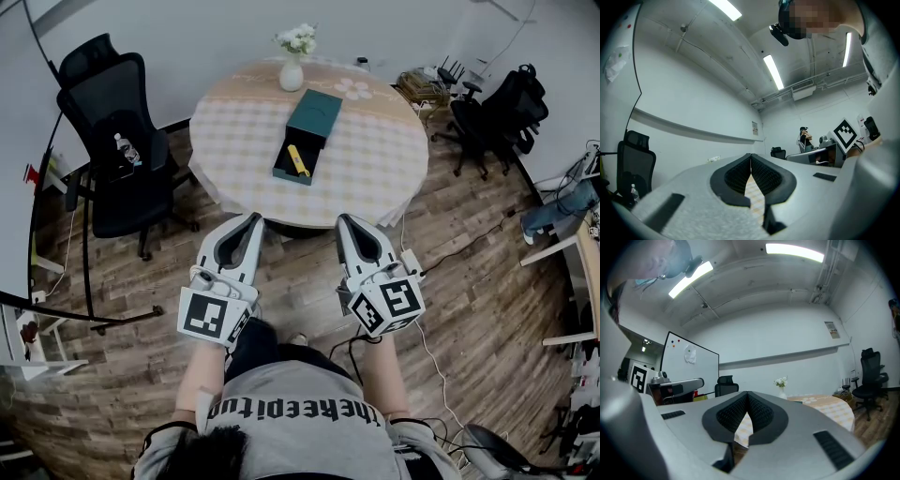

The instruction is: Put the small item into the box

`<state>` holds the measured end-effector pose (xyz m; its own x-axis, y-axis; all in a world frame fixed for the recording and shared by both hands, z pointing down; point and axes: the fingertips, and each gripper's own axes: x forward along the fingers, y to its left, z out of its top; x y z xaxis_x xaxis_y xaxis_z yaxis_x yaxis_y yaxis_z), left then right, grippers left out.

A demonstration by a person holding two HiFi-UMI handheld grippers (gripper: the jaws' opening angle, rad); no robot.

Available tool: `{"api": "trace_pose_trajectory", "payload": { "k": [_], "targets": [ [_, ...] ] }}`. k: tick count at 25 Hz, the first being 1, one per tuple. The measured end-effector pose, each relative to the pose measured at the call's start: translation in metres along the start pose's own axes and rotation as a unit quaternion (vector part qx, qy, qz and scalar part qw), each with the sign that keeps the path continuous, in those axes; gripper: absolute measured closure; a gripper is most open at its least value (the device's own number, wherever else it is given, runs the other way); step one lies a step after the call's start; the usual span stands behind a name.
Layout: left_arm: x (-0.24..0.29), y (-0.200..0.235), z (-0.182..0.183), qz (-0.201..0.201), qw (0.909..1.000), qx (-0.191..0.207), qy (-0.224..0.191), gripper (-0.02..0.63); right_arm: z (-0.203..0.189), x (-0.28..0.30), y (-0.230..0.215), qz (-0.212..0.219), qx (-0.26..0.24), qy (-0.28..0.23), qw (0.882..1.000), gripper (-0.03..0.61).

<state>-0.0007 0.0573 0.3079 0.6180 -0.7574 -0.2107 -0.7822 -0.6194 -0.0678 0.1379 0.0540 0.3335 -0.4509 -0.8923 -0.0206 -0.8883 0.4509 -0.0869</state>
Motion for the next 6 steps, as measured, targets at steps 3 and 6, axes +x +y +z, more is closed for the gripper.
{"api": "trace_pose_trajectory", "payload": {
  "k": [3,6],
  "targets": [
    [-0.0002,-0.0023,0.0014,0.000,1.0000,0.002,-0.001,0.597,0.0009,-0.0020,0.0004,0.004,-0.003,0.000,1.000,0.572],
    [-0.0007,-0.0047,0.0029,0.000,1.0000,0.003,-0.001,0.597,0.0011,-0.0044,0.0003,0.005,-0.004,0.001,1.000,0.572]
  ]
}}
